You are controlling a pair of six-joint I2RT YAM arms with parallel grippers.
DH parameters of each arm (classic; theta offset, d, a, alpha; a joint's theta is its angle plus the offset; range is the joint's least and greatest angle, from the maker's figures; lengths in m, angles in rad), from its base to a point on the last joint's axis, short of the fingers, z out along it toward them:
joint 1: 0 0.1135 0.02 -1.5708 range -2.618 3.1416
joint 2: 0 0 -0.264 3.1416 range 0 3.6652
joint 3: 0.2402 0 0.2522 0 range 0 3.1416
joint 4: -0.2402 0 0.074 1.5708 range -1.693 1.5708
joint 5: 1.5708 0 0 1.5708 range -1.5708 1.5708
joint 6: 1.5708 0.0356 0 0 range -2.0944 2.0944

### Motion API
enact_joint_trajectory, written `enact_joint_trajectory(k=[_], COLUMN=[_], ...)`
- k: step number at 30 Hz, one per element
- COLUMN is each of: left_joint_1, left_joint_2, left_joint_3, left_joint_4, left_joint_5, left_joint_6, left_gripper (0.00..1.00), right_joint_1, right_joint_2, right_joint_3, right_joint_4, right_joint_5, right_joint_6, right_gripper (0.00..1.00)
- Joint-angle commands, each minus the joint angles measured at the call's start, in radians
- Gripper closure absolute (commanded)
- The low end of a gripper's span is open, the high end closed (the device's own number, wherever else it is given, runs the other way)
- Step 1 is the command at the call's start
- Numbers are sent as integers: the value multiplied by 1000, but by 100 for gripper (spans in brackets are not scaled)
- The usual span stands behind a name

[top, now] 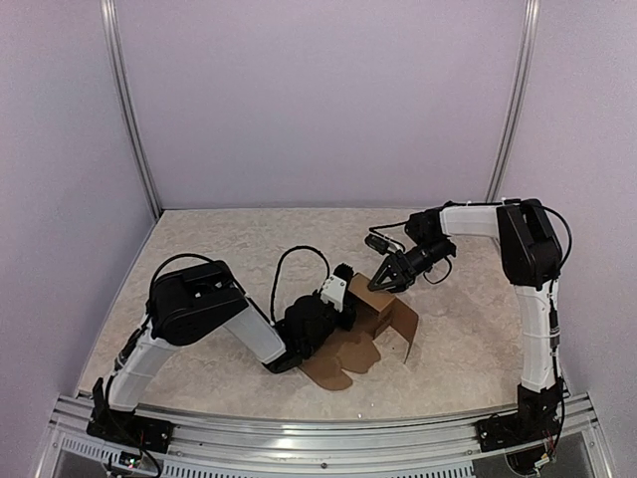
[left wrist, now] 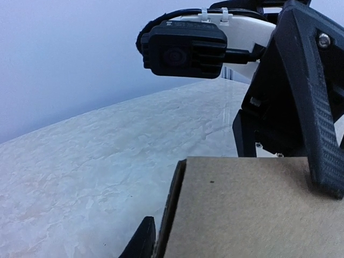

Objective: Fold the paper box

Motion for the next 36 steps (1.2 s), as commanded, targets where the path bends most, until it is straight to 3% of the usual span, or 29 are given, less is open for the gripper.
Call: enact_joint_trajectory(k=[1,7,13,18,22,23,24,25,31,36], left_joint_1=[-3,-24,-91,-140,-150,-150,-152,-152,-168,-196], left_joint_2=[-64,-216,-357,-525,-671,-692,-714,-734,-839,-857], left_joint_3=[-102,-253,-345,-402,-414,-404,-393,-385,-432,-385], left_joint_4=[42,8,-142,-402,-697,-769,-846,-910,-1074,-1284], left_joint_5=[13,83,50,80,203,220,211,201,176,175], left_joint_6=[30,60,84,51,-24,-38,-49,-55,-94,-66], left_gripper=[70,46,33,29,29,23,9,2,1,1], right_joint_1=[-25,-89,-125,-129,-129,-130,-130,-129,-125,-102], right_joint_2=[11,-72,-215,-388,-534,-564,-588,-612,-771,-860], right_joint_3=[46,58,-20,-207,-386,-426,-461,-492,-657,-743], right_joint_4=[-42,-57,-61,22,143,166,183,195,278,305], right_joint_5=[13,55,118,229,324,343,358,371,458,532], right_joint_6=[-20,-39,-81,-122,-121,-120,-123,-125,-127,-141], right_gripper=[39,36,34,34,34,34,34,34,34,35])
